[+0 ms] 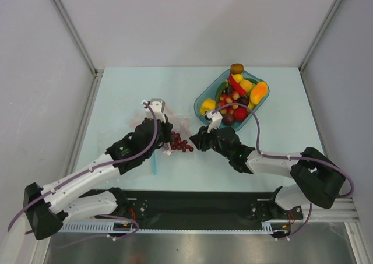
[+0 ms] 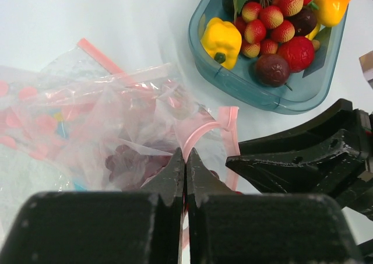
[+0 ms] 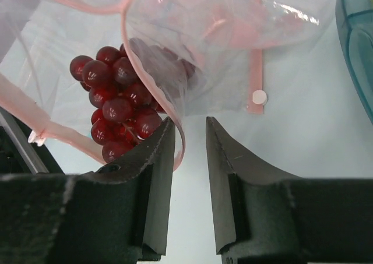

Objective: Place the food in the zip-top bag and seal the zipper
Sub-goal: Adjust the zipper food storage bag at the center of the board.

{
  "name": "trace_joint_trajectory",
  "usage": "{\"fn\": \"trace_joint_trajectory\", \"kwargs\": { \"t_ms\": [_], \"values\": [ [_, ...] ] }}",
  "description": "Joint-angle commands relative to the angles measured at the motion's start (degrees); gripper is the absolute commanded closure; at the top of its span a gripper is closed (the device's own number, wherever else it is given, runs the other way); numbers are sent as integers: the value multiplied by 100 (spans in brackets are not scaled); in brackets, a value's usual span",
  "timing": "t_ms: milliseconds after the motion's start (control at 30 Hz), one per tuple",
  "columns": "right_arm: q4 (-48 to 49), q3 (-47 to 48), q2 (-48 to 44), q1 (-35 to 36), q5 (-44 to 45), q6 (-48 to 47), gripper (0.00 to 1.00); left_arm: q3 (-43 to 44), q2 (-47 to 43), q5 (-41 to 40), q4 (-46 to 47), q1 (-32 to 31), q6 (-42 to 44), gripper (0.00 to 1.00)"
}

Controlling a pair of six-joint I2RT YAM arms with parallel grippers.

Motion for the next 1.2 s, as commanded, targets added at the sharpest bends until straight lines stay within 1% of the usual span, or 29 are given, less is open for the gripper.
{"fn": "trace_joint_trajectory", "kwargs": {
  "t_ms": [0, 100, 200, 233, 267, 300, 367, 400, 433, 467, 500, 533, 567, 600, 633, 667, 700, 767, 800, 833, 900, 933, 1033, 1067, 1100, 1167],
  "values": [
    [261, 178, 127, 30, 315, 104, 68, 206, -197, -145, 249, 34, -114, 100],
    [243, 249, 224, 38, 148, 183, 72, 206, -171, -137, 249, 34, -105, 100],
    [147, 311, 198, 38, 34, 315, 90, 224, -145, -145, 240, 34, -96, 100],
    [59, 424, 154, 38, -62, 341, 100, 224, -119, -145, 240, 34, -96, 100],
    [-55, 512, 110, 38, -124, 368, 100, 232, -110, -154, 240, 34, -96, 100],
    [-499, 652, -12, 47, -107, 472, 100, 224, -57, -172, 301, 34, -79, 100],
    [-1334, 1371, -101, 56, 15, 614, 100, 311, 48, -294, 293, 43, -61, 100],
    [-2374, 1670, -127, 56, 138, 736, 100, 381, 136, -373, 258, 43, -78, 100],
    [-2811, 1926, -145, 47, 365, 876, 100, 486, 311, -330, 48, 78, -122, 100],
    [-3242, 2511, -136, 30, 489, 965, 100, 618, 399, -286, -110, 104, -218, 100],
    [-3994, 2752, -127, 4, 560, 966, 100, 898, 461, -225, -251, 113, -237, 100],
    [-4272, 3033, -119, -14, 596, 905, 100, 1022, 523, -111, -470, 113, -272, 100],
    [-4588, 3532, -58, -32, 683, 904, 100, 1163, 506, -15, -516, 113, -342, 100],
    [-5165, 3832, -5, -49, 745, 887, 100, 1216, 480, 91, -516, 122, -325, 100],
    [-5432, 4079, 48, -49, 806, 860, 100, 1313, 453, 240, -542, 131, -307, 100],
    [-5669, 4290, 162, -67, 807, 799, 100, 1644, 462, 276, -656, 157, -298, 100],
    [-6124, 4771, 206, -76, 833, 781, 100, 1882, 505, 320, -1057, 183, -298, 100],
    [-6540, 5187, 303, -163, 816, 711, 100, 2410, 611, 382, -1516, 201, -246, 100],
    [-6864, 5346, 303, -225, 798, 693, 100, 2934, 742, 417, -1736, 210, -211, 100],
    [-6980, 5591, 295, -277, 728, 693, 100, 3183, 795, 443, -2164, 210, -184, 100],
    [-7209, 5698, 146, -426, 588, 658, 100, 3719, 918, 645, -2666, 236, -123, 100],
    [-7262, 5742, 76, -480, 552, 658, 100, 3852, 945, 759, -2826, 245, -114, 100],
    [-7132, 5481, -276, -585, 421, 667, 100, 4073, 814, 909, -3108, 298, -131, 100],
    [-6974, 5409, -329, -612, 307, 658, 100, 4056, 752, 909, -3126, 315, -149, 100],
    [-6860, 5330, -364, -655, -77, 588, 100, 4047, 647, 909, -3126, 359, -166, 100],
    [-6658, 5224, -303, -665, -230, 614, 100, 4125, 611, 918, -3144, 473, -210, 100]
  ]
}}
